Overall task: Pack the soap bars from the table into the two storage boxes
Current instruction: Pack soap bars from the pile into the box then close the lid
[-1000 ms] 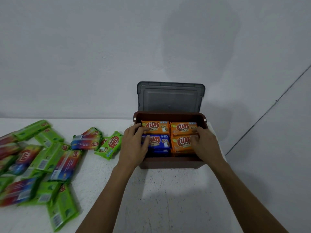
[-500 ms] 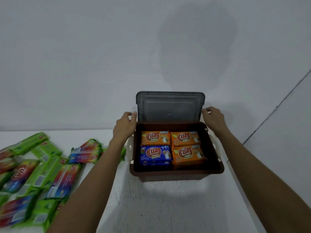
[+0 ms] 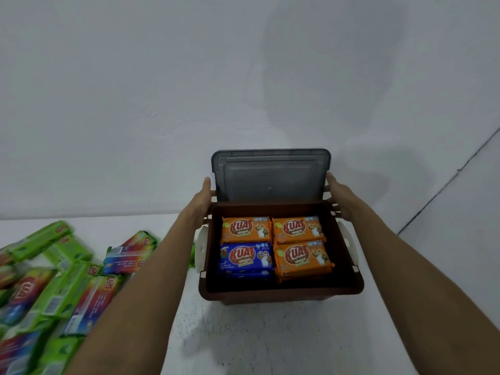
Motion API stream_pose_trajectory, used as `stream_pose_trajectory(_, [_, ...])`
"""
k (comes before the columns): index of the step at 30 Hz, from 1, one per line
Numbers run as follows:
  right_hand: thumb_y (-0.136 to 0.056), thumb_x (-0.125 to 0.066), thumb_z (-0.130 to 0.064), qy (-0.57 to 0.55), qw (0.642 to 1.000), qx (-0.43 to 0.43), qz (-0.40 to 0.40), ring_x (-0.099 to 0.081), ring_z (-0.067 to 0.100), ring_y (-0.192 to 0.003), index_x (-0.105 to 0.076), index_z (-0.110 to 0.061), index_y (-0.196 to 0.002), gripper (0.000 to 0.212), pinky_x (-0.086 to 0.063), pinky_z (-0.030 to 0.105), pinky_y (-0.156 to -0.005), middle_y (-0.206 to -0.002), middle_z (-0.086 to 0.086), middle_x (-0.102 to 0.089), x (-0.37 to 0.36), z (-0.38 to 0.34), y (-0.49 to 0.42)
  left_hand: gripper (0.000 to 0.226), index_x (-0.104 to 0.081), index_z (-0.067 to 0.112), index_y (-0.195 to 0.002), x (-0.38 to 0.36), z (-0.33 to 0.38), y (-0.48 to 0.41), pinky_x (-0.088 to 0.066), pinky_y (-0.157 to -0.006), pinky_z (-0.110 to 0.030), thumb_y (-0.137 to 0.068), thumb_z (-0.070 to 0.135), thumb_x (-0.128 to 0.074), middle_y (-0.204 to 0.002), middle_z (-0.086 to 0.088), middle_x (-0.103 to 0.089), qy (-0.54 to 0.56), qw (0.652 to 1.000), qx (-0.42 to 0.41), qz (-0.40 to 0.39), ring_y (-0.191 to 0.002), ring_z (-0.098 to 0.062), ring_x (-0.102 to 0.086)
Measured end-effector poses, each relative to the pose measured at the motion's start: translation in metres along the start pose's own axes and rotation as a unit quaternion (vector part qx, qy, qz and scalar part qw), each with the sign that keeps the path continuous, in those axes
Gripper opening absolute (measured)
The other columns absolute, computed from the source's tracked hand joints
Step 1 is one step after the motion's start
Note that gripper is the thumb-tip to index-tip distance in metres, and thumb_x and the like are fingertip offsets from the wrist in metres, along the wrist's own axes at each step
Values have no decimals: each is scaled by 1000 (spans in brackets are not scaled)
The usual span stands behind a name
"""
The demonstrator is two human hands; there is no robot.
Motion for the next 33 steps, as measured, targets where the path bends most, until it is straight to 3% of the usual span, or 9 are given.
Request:
stream_pose_trajectory(3, [-94, -24, -69, -5, 1000, 16, -1, -55, 35, -112, -51, -13, -135, 74, -46, 42, -91, -126, 23, -57, 5, -3, 4, 73, -51, 11, -135, 0, 3, 1, -36, -105, -48, -98, 62, -16, -121, -14, -64, -28, 999, -33, 28, -117, -31, -55])
stream_pose_trajectory(6, [-94, -25, -69, -1, 999, 51, 5, -59, 32, -105, -56, -14, -126, 71, -45, 41, -90, -110, 19, -66, 14, -10, 13, 66, -56, 11, -128, 6, 8, 11, -41, -94, -41, -99, 59, -20, -102, -9, -70, -19, 996, -76, 32, -100, -23, -60])
stream_pose_trajectory(10, [-91, -27, -72, -34, 995, 95, 1, -62, 28, -96, -61, -14, -117, 72, -46, 39, -89, -100, 14, -69, 29, -19, 31, 57, -62, 15, -115, 20, 18, 25, -43, -92, -40, -99, 58, -28, -95, -7, -73, 3, 990, -135, 52, -94, -17, -64])
stream_pose_trajectory(12, [-92, -33, -69, -88, 990, 107, -19, -63, 26, -87, -62, -11, -110, 67, -48, 35, -84, -97, 14, -70, 36, -19, 42, 46, -64, 11, -113, 28, 21, 34, -46, -85, -35, -100, 46, -38, -94, -6, -74, 8, 985, -157, 72, -91, -16, -64])
stream_pose_trajectory(18, [-91, -62, -21, -197, 969, 132, -76, -56, 18, -70, -68, 0, -90, 23, -47, 25, -62, -88, 10, -61, 47, -10, 71, 28, -71, 4, -108, 31, 12, 71, -52, -69, -25, -92, 25, -63, -104, -13, -69, 53, 972, -226, 33, -86, -18, -60])
stream_pose_trajectory(21, [-90, -60, -3, -136, 976, 145, -86, -61, 19, -81, -67, 4, -109, 21, -52, 24, -58, -101, 12, -66, 48, 3, 87, 26, -70, 10, -113, 34, -1, 85, -56, -68, -28, -89, 20, -68, -102, -13, -72, 48, 969, -235, 50, -84, -19, -67])
stream_pose_trajectory(25, [-85, -70, -7, 20, 974, 223, -29, -69, 21, -87, -69, -11, -117, 32, -58, 28, -72, -98, 12, -71, 46, 30, 97, 34, -66, 18, -119, 34, -28, 98, -55, -67, -25, -86, 19, -72, -86, -7, -72, -45, 965, -249, 68, -80, -16, -69])
stream_pose_trajectory(30, [-86, -69, -16, 210, 921, 317, 90, -63, 16, -71, -70, -18, -117, 31, -54, 36, -79, -90, 3, -71, 31, 59, 98, 36, -64, 24, -123, 26, -45, 111, -49, -71, -22, -87, 28, -68, -87, 4, -71, -270, 899, -302, 168, -72, -6, -65])
stream_pose_trajectory(33, [-87, -66, -14, 279, 882, 355, 136, -51, 14, -71, -69, -15, -118, 31, -40, 25, -74, -85, 6, -62, 25, 69, 99, 38, -65, 18, -125, 20, -54, 115, -47, -73, -26, -88, 29, -66, -96, -6, -64, -329, 862, -327, 205, -72, -15, -61])
Point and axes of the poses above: each hand's wrist, its own y-axis away from the middle knuckle, its own x-axis out of the back of the hand, z = x × y, the point moved 3 cm from there along -y, towards the middle knuckle
